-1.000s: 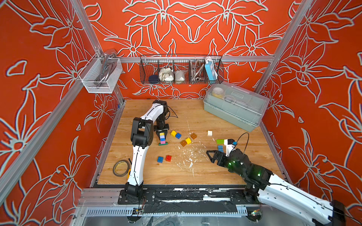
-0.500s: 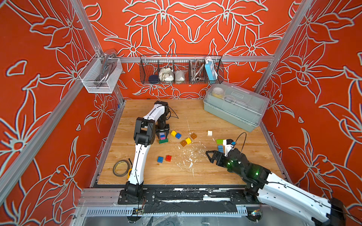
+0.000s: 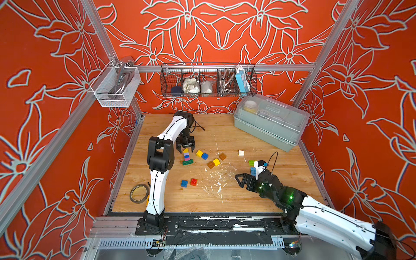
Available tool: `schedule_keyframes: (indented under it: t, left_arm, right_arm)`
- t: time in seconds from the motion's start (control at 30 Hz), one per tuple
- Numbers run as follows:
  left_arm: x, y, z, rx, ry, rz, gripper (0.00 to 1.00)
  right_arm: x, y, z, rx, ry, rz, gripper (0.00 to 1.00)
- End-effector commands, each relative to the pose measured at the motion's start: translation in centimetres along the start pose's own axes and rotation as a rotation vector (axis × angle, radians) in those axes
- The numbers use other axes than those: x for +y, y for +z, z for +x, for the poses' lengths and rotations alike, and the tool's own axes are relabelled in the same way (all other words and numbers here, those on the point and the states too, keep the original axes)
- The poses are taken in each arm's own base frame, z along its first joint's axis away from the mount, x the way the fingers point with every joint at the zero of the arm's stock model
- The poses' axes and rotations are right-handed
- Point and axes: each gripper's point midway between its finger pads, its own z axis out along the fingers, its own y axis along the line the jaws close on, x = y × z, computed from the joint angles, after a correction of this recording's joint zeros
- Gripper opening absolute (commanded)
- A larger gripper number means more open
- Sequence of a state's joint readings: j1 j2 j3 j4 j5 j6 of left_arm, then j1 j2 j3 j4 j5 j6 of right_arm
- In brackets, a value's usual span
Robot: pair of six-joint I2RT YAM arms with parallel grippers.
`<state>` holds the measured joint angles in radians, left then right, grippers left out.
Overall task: Assemble the number 1 with lego
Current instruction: Place the lego brick at the center of the board, then adjust the lego brick at the center of the board.
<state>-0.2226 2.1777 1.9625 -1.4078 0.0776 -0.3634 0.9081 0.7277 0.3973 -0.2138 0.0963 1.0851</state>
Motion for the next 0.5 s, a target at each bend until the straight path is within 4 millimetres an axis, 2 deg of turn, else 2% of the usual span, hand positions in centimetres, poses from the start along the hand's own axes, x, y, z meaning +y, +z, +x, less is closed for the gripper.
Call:
schedule_keyframes:
  t: [0.0, 0.13, 0.2, 0.3, 0.47]
  left_arm:
    - [-3.3, -0.8, 3.0, -0.061, -0.007, 0.106, 0.62]
    - [-5.9, 0.8, 6.2, -0.070, -0.002, 0.211, 0.59]
    - [-6.4, 1.9, 6.8, -0.064, 0.000, 0.224, 0.57]
    - [-6.5, 3.7, 6.8, -0.054, -0.002, 0.233, 0.51]
    - [-5.8, 6.1, 5.6, -0.035, 0.014, 0.229, 0.42]
  right_arm:
    - [1.0, -0.3, -1.1, -0.026, 0.015, -0.015, 1.00]
    - [0.8, -0.2, -0.7, -0.009, 0.021, -0.003, 0.99]
    - [0.7, -0.1, -0.6, -0.004, 0.025, 0.000, 0.99]
    - [0.6, -0.1, -0.3, 0.007, 0.032, 0.005, 0.99]
    - [0.2, -0.2, -0.3, 0.004, 0.043, 0.014, 0.98]
